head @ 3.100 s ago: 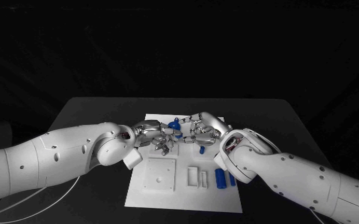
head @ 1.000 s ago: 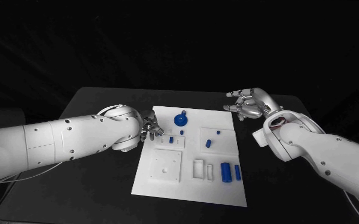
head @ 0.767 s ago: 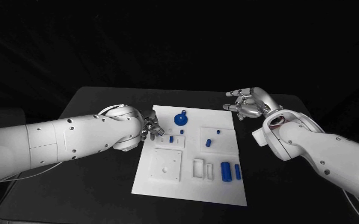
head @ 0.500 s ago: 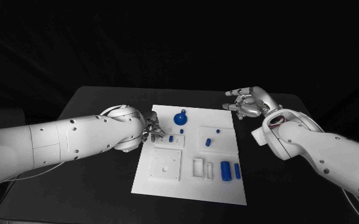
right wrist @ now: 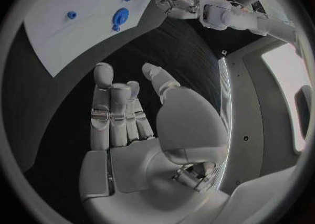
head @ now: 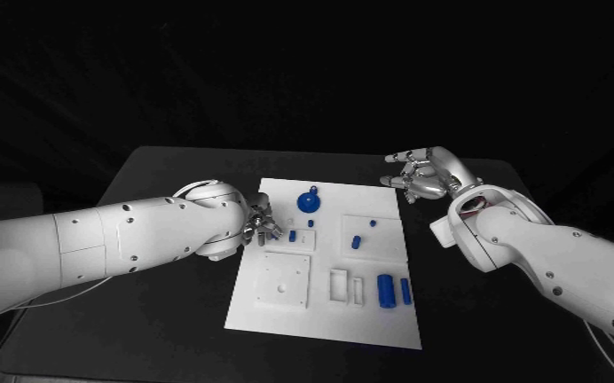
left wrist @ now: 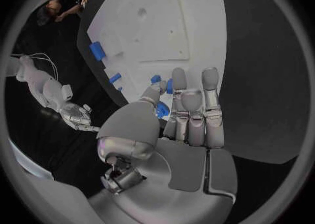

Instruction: Assemble the parts on the task board

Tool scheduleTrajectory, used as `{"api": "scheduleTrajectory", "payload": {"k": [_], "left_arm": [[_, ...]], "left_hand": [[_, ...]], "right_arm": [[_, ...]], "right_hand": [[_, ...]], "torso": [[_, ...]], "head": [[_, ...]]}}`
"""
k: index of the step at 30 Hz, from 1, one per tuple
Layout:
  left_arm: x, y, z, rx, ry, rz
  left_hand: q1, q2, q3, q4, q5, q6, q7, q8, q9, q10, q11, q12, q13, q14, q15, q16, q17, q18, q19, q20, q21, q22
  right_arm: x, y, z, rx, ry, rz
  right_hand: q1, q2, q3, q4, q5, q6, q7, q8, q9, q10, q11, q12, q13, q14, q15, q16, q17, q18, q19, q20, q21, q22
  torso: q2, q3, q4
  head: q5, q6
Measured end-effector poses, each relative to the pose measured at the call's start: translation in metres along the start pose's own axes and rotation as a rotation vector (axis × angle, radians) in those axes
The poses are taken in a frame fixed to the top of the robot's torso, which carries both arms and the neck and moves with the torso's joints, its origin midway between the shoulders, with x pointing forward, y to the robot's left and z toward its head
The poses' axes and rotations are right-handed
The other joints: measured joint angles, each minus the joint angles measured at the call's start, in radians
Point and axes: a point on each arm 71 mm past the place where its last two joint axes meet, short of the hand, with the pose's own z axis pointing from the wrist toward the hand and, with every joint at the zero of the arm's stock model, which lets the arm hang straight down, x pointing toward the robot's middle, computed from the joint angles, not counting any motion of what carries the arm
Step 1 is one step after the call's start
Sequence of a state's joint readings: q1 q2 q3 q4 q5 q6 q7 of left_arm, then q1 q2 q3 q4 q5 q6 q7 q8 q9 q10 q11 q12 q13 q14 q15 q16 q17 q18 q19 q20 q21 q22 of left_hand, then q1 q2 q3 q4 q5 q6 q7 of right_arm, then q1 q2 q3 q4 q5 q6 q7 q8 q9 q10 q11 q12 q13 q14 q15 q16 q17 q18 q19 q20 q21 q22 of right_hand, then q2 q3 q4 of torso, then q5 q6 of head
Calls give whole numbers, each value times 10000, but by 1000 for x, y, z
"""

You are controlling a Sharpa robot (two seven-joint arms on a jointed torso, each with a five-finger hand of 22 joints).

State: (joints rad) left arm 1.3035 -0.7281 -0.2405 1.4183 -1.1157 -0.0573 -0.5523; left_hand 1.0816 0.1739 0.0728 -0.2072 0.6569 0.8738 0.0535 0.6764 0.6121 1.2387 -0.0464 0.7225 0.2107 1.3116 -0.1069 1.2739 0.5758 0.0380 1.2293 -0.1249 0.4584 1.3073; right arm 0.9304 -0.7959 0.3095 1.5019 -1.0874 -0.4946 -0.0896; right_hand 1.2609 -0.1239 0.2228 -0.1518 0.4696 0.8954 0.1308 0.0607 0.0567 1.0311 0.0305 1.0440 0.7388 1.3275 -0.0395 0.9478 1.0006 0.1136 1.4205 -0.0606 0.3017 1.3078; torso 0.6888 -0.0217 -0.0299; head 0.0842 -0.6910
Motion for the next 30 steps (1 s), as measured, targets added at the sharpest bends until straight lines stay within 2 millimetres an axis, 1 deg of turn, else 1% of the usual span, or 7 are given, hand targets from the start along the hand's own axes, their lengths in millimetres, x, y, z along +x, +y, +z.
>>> {"api": "scheduleTrajectory", "payload": {"k": [11,13,14,18,30], "left_arm": [[4,0,2,-15,1,56],[4,0,2,-11,-10,72],[5,0,2,-9,-15,77],[5,0,3,-6,-33,94],[6,-1,3,21,-101,128]], "left_hand": [[26,27,0,0,-38,0,0,35,-5,-29,-28,0,12,-1,1,0,0,0,0,0,0,7],[27,27,0,-1,-39,0,0,35,-5,-29,-28,0,12,-1,2,0,0,0,0,0,0,6],[27,27,-1,0,-39,0,0,35,-6,-29,-28,0,12,-1,2,0,1,0,0,0,0,6],[27,27,-1,-1,-38,0,0,35,-8,-29,-28,0,11,-1,2,0,12,0,0,0,0,6],[27,27,-1,-1,2,0,0,31,-11,-28,-26,0,10,-2,3,0,20,0,0,0,0,4]], "right_arm": [[0,0,0,5,-1,0],[0,0,0,6,0,1],[0,0,0,6,1,1],[0,0,0,6,3,2],[0,0,0,11,16,5]], "right_hand": [[0,0,0,0,0,-1,0,0,0,0,0,0,0,0,0,0,0,-3,0,0,0,-1],[-27,28,0,0,39,51,-34,0,7,0,0,0,0,0,0,0,1,-4,0,0,0,-1],[-43,44,0,0,40,81,-3,0,10,0,0,0,0,0,0,0,0,-5,0,0,0,-1],[-41,42,0,0,40,82,-4,0,10,0,0,-1,0,0,0,0,1,-6,0,0,0,-1],[-40,41,41,-41,40,184,-5,0,9,-2,-3,-1,0,1,0,0,1,-10,0,0,0,-2]], "torso": [[4,-3,-1],[3,-2,-2],[3,-2,-2],[3,6,-1],[1,7,-3]], "head": [[11,11],[5,12],[2,12],[-9,12],[-36,58]]}}
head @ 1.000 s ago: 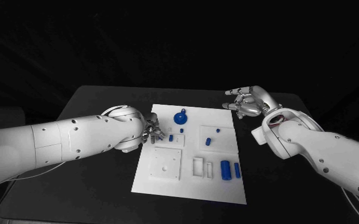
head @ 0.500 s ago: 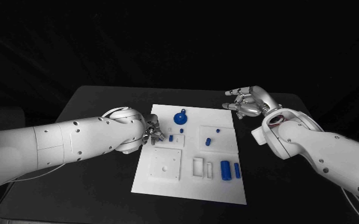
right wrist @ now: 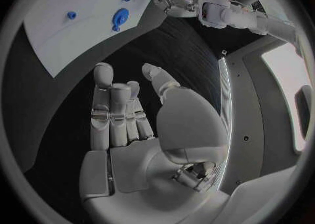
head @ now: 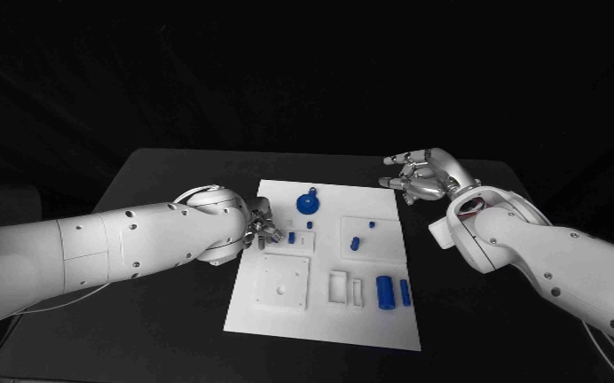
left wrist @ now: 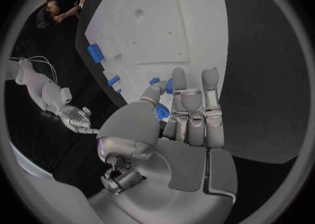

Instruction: Assemble the parts on the task board

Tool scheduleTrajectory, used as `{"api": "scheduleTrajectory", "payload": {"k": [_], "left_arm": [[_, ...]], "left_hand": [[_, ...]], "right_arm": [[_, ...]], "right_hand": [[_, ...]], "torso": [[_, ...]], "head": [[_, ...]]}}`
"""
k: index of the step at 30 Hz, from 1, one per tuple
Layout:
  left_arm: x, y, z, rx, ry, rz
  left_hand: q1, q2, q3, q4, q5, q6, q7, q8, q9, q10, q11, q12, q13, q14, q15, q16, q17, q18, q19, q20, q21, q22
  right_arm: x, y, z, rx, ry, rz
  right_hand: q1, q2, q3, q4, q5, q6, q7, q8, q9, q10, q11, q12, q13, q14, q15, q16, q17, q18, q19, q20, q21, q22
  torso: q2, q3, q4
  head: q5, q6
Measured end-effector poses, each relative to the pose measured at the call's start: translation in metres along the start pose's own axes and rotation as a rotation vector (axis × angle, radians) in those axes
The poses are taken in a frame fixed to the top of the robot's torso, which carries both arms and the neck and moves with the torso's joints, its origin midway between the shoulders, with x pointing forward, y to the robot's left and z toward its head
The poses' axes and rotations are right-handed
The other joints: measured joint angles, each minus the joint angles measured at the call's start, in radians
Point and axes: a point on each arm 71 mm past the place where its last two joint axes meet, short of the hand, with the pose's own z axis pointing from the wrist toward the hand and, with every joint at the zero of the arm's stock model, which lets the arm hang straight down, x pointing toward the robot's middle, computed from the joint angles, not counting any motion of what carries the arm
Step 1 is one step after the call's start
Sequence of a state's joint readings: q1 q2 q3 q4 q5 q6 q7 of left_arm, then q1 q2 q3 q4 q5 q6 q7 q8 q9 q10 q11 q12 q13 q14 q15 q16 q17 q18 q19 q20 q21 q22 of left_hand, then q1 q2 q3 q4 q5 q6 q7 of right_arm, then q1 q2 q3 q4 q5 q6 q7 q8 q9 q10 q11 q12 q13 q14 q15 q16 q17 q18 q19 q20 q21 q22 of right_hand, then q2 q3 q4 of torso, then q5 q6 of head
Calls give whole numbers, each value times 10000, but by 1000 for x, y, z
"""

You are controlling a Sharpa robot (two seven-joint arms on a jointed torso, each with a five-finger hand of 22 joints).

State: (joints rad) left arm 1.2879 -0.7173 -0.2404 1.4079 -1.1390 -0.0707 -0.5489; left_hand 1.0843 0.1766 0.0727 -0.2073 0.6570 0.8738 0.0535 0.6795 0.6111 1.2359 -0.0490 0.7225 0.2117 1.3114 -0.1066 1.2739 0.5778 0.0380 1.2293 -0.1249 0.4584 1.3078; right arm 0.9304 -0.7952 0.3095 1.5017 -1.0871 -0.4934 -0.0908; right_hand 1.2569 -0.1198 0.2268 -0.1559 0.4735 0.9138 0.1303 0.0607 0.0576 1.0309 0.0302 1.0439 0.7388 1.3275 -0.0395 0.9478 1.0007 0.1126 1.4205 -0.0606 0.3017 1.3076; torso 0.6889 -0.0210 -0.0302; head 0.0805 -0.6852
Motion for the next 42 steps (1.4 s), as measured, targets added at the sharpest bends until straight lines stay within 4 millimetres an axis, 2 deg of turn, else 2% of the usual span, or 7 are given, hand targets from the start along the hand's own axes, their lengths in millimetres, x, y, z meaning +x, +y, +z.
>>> {"api": "scheduleTrajectory", "payload": {"k": [42], "left_arm": [[1,2,2,-33,-112,119]], "left_hand": [[0,0,-1,-1,36,0,0,50,-14,-7,-6,0,8,-1,2,-41,-3,1,0,0,0,-4]], "right_arm": [[1,-1,0,84,98,-9]], "right_hand": [[-80,0,124,-70,67,137,-29,0,8,-34,-33,0,-8,0,0,0,-12,-47,0,0,-39,-1]], "torso": [[0,-2,3]], "head": [[-30,-39]]}}
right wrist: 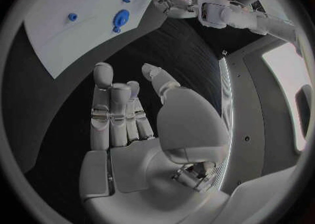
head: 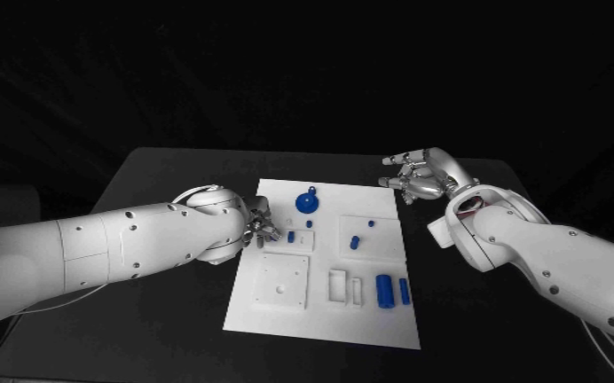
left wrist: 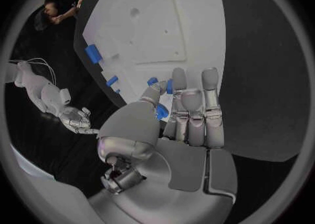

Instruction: Assemble the parts on the task board

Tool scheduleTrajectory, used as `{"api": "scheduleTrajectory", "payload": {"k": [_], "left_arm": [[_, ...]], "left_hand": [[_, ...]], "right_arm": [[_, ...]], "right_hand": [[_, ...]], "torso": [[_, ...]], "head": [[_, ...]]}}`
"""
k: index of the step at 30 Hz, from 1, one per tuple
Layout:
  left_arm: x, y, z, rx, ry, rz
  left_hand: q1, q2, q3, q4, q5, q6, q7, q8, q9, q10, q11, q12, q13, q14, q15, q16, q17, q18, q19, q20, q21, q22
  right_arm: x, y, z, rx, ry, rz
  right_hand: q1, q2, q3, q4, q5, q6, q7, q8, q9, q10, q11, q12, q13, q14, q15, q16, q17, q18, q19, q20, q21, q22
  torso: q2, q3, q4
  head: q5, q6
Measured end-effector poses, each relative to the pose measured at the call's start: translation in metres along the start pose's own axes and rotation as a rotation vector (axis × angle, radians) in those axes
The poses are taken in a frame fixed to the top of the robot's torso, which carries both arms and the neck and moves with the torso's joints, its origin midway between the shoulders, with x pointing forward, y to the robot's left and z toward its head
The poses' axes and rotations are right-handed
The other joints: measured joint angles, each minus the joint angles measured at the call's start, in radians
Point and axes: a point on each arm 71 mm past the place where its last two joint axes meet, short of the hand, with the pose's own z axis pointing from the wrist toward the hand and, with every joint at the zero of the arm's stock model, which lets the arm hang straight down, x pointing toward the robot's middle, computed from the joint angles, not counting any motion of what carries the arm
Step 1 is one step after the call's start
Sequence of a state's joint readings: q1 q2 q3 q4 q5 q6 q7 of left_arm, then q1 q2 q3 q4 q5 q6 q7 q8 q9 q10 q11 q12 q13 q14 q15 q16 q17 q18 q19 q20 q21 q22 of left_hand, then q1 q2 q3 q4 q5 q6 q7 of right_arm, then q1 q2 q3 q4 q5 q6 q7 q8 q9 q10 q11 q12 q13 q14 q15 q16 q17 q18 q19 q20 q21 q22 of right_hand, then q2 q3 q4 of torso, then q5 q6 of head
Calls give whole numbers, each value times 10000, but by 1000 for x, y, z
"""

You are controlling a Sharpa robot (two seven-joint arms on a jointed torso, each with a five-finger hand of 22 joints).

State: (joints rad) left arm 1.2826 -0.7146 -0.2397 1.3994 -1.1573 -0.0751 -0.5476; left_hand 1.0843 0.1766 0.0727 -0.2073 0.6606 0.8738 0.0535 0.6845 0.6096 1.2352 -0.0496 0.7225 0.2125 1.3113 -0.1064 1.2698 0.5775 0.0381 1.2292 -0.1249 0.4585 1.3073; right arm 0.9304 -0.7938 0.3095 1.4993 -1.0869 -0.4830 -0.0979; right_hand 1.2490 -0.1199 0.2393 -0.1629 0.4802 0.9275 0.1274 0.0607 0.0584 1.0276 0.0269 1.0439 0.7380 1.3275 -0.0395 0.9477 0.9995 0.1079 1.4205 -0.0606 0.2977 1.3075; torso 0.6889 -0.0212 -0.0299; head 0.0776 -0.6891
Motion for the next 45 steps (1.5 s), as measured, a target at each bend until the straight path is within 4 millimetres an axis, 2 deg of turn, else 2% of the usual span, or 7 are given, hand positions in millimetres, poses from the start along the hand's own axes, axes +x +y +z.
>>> {"api": "scheduleTrajectory", "payload": {"k": [21,24,25,27,29,35,45], "left_arm": [[0,0,2,-35,-14,3],[0,-1,3,-37,-11,10],[0,-1,3,-37,-5,14],[1,-2,4,-47,17,23],[3,-1,5,-84,48,31],[5,-2,7,-127,81,29],[7,-3,7,-171,105,56]], "left_hand": [[0,0,-12,-12,21,0,0,0,19,-3,-3,0,-1,-1,0,0,59,0,0,0,0,7],[50,-66,122,122,463,31,31,0,-18,56,-24,-10,-23,130,6,117,398,1,24,-24,0,6],[94,-236,433,434,-120,72,36,-18,-71,103,-39,-97,-68,171,-28,148,511,0,46,-46,0,6],[69,-647,1809,738,-2445,203,11,-169,-185,190,-55,-246,-144,236,-62,150,650,0,56,-56,0,6],[-689,-1508,4135,953,-3410,377,-56,-73,-68,369,-59,-264,-126,292,-108,140,758,0,78,-78,159,5],[-501,-1879,4621,1344,-3524,412,-86,-26,5,398,-65,-224,-31,374,-54,80,980,0,78,-77,269,5],[-532,-1979,4621,1344,-3560,435,-78,-26,-106,457,-75,-224,-32,414,-60,80,1121,0,75,-75,270,4]], "right_arm": [[0,0,0,19,40,-1],[0,0,0,21,47,-2],[1,0,0,22,51,-2],[1,0,0,22,57,-3],[1,0,0,21,64,-3],[0,0,0,26,76,-8],[0,0,0,34,94,-13]], "right_hand": [[1,0,55,1,116,26,27,0,-1,1,1,0,0,0,0,0,1,-1,0,0,0,0],[1,0,84,-28,116,26,26,0,-1,1,1,0,1,0,0,0,1,-1,0,0,0,-1],[1,0,96,-40,116,26,26,0,-1,1,1,0,1,0,0,0,1,-1,0,0,0,-1],[0,0,96,-40,116,26,26,0,-1,1,1,0,1,0,0,0,1,-1,0,0,0,0],[1,0,96,-40,116,25,26,0,-1,1,1,0,1,0,0,0,2,-1,0,0,0,-1],[1,0,207,-96,116,25,25,0,-1,1,1,0,1,0,0,0,1,-1,0,0,0,-1],[1,-1,275,-108,116,23,23,0,-2,1,1,0,1,0,0,0,2,-1,0,0,0,-1]], "torso": [[3,-5,-4],[3,-5,-7],[3,-4,-7],[3,2,-8],[3,2,-8],[3,7,-10],[0,6,-8]], "head": [[6,-10],[5,-26],[5,-28],[5,-33],[4,-34],[-8,-41],[-25,-68]]}}
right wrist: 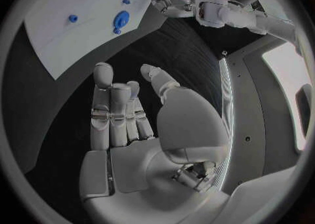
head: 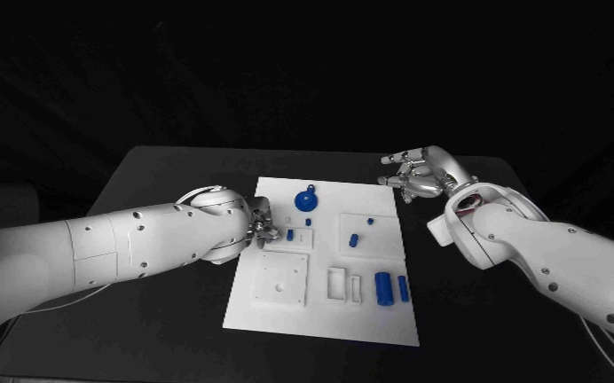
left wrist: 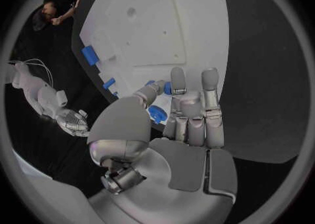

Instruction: Assemble the parts on the task board

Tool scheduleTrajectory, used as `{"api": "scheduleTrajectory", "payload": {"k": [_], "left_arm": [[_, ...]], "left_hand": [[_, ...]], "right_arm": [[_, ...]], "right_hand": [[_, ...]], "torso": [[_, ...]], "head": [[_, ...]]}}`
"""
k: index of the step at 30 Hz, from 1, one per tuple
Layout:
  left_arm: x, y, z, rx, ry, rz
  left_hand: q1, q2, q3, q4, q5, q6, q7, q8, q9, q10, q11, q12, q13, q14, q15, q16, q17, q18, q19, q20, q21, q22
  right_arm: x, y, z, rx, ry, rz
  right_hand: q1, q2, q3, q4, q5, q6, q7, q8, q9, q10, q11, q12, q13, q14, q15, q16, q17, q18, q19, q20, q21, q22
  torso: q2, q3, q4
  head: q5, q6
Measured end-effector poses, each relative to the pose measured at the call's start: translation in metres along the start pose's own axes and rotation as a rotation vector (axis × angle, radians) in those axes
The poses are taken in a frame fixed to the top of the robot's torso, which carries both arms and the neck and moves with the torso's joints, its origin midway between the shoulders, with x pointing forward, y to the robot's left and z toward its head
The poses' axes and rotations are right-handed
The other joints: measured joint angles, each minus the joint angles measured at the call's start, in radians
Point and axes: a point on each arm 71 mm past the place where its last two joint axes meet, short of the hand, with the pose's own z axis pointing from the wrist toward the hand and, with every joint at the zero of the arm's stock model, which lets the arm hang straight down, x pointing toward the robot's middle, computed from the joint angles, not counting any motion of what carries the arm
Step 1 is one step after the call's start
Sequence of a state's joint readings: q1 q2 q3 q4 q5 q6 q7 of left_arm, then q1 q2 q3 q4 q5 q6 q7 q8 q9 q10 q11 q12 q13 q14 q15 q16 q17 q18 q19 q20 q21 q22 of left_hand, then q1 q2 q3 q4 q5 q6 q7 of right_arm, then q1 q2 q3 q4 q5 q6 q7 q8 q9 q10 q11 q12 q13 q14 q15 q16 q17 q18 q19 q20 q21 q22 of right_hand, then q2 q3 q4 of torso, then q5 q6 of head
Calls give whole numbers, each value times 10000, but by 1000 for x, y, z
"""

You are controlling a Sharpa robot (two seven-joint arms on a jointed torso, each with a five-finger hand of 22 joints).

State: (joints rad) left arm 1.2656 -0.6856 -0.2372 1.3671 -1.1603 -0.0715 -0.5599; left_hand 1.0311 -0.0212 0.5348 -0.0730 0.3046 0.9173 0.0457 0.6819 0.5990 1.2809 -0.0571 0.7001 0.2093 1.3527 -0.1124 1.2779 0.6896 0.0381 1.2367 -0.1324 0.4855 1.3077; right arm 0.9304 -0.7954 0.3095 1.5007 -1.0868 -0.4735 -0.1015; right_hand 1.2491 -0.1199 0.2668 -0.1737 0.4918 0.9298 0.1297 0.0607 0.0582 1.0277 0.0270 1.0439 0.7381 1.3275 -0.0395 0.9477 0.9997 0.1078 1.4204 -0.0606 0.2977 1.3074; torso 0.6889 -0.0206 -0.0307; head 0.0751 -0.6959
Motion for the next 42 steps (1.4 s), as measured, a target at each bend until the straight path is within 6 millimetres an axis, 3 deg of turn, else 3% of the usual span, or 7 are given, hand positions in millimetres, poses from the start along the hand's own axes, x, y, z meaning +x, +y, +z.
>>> {"api": "scheduleTrajectory", "payload": {"k": [3,14,18,21,23,34,42], "left_arm": [[0,0,0,-3,-2,4],[0,0,-1,11,-14,-6],[0,1,-2,33,12,-30],[0,2,-2,42,59,-36],[0,2,-2,43,109,-33],[1,4,-4,32,473,-35],[-6,3,-5,41,635,-122]], "left_hand": [[0,0,28,28,-64,2,-2,0,-6,2,1,0,11,0,0,-47,0,0,0,0,0,0],[75,71,87,80,-782,15,-15,-2,-16,3,3,0,31,0,1,-179,-84,0,-1,1,0,-1],[144,154,203,194,-1754,-96,-127,-14,123,-113,63,-1,70,-7,7,-417,-402,0,-1,1,-119,-2],[18,281,366,356,-2279,-194,-226,-14,289,-286,94,77,114,-80,76,-511,-584,1,-2,2,-202,-2],[-62,361,726,714,-2501,-239,-266,86,455,-325,71,195,145,-111,107,-511,-657,0,26,28,-298,-2],[-609,552,1134,1101,-2521,-478,-386,704,1285,-590,55,580,278,-184,35,-512,-790,1,35,38,-389,-3],[-975,605,1546,1045,-2557,-709,-368,936,1559,-702,57,726,346,-255,39,-511,-841,1,35,38,-388,-4]], "right_arm": [[0,0,0,1,3,0],[0,0,0,5,14,-2],[0,0,0,11,16,-5],[0,0,0,15,19,-8],[0,-1,0,19,22,-10],[0,-1,0,35,45,-21],[0,-1,0,42,72,-24]], "right_hand": [[0,0,17,-17,0,0,0,0,0,0,0,0,0,0,0,0,0,0,0,0,0,0],[-40,-40,84,-3,0,-5,-5,0,0,0,0,0,0,0,0,0,0,0,0,0,0,0],[-40,-40,125,-44,0,-5,-5,0,-1,0,0,0,-7,0,0,0,0,0,0,0,0,0],[-40,-40,124,-44,0,-5,-5,0,-1,0,0,0,-8,0,0,0,0,0,0,0,0,0],[-40,-40,125,-44,0,-6,-5,0,-1,1,0,0,-8,0,0,0,1,-1,0,0,0,0],[-40,-40,208,-72,0,-6,-6,0,-1,0,0,0,-8,0,0,0,0,0,0,0,0,0],[-40,-40,331,-139,0,2,3,0,3,1,1,0,-17,-36,-36,0,1,-2,0,0,39,0]], "torso": [[-1,-2,0],[0,-4,6],[0,-3,6],[-2,0,6],[-3,2,6],[-2,9,0],[-1,9,2]], "head": [[-1,0],[-29,0],[-43,-7],[-49,-2],[-51,3],[-67,27],[-86,29]]}}
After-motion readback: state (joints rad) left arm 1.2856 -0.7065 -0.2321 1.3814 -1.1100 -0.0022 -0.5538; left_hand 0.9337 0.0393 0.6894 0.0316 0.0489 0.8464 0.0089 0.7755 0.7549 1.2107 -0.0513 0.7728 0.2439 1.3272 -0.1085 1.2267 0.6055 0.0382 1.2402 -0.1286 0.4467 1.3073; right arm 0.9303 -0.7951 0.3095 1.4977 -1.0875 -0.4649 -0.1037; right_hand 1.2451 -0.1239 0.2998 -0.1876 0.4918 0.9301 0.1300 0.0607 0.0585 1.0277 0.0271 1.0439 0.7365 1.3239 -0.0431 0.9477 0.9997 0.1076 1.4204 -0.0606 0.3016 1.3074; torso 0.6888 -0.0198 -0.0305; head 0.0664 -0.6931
